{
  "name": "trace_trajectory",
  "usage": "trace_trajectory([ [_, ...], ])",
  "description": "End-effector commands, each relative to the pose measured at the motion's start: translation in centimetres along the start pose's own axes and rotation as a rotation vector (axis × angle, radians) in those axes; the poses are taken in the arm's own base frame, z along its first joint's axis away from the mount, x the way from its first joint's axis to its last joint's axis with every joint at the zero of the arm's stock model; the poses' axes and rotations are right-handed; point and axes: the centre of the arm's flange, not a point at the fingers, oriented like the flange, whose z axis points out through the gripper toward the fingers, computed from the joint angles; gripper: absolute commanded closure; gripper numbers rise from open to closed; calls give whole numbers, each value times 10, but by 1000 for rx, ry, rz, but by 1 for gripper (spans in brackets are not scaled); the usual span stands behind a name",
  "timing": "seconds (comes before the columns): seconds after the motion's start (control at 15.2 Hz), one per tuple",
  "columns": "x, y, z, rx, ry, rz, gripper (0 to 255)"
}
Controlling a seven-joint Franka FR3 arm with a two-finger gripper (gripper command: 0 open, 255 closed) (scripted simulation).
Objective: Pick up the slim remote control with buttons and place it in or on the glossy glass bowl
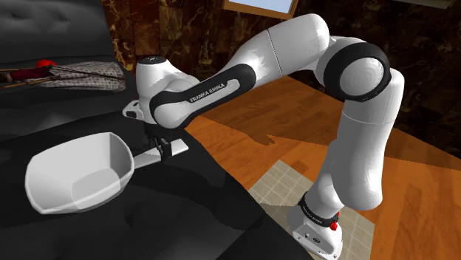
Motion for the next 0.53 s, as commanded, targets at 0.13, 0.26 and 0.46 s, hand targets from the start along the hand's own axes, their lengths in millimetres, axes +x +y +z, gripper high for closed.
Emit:
trace_trajectory([
  [0.13,-1,0,2,0,0,0,0],
  [0.26,-1,0,2,0,0,0,0],
  [0.46,-1,0,2,0,0,0,255],
])
